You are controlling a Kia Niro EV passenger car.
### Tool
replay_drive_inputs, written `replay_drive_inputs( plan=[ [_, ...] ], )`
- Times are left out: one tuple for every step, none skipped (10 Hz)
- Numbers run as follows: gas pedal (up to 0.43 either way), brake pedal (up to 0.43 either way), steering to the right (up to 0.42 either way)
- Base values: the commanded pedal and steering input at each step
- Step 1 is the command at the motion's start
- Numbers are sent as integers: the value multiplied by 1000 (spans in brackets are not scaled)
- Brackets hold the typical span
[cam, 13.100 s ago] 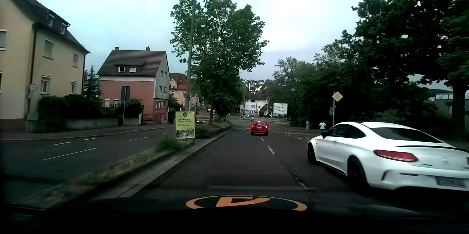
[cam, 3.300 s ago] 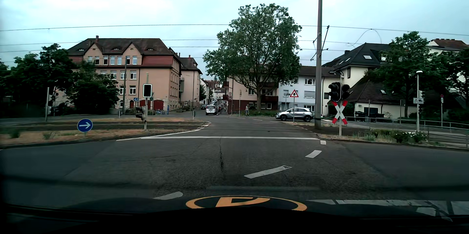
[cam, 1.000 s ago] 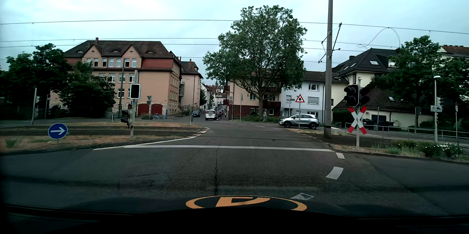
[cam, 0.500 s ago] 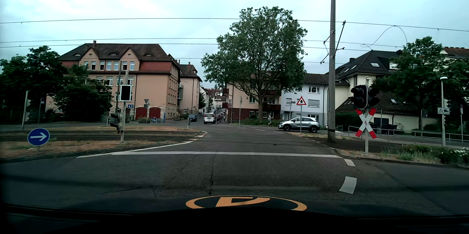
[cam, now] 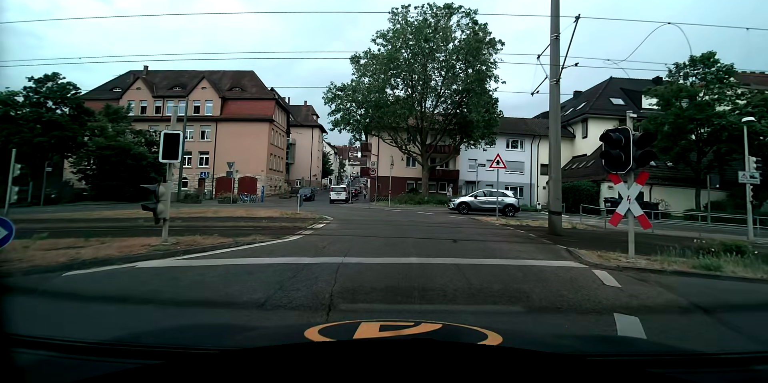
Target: Follow the waypoints while adhering to traffic rules and regulations
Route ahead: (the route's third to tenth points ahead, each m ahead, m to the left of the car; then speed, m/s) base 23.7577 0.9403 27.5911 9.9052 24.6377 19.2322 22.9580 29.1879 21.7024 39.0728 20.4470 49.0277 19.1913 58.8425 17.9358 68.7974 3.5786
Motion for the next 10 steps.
replay_drive_inputs(
  plan=[
    [339, 0, 8],
    [339, 0, 6],
    [339, 0, 14],
    [339, 0, 16],
    [339, 0, 16],
    [339, 0, 16],
    [331, 0, 16],
    [299, 0, 16],
    [268, 0, 14],
    [220, 0, 6]
  ],
)
